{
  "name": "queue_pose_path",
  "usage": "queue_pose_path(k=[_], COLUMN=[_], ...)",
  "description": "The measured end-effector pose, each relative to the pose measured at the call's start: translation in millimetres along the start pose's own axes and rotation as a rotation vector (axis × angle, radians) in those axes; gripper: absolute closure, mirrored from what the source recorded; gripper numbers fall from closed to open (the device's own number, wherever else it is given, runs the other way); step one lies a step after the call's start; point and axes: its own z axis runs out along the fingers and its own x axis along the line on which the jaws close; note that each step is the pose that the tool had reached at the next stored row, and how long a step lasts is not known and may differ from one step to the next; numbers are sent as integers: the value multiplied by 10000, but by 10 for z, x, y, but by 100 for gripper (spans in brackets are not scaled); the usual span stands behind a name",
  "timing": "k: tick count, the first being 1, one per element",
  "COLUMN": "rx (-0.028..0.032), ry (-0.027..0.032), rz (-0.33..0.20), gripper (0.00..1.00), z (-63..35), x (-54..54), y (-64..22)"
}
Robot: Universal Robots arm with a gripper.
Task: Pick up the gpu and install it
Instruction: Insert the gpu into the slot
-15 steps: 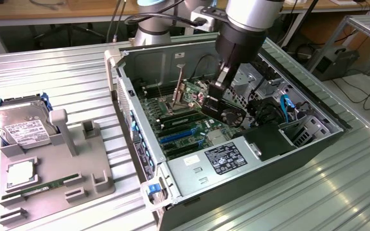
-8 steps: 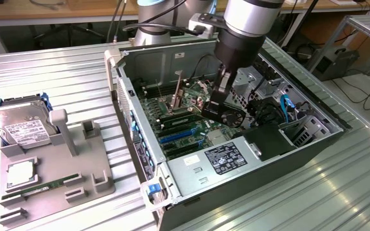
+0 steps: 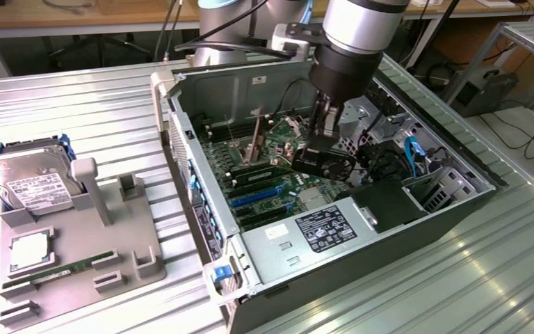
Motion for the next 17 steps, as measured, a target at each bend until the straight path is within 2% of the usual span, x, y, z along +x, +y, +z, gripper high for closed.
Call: queue_pose_path(k=[8, 17], rx=[34, 110], ry=[-29, -7], rz=[-1382, -3070], gripper=[74, 74], z=[0, 24], x=[0, -1], y=[0, 0])
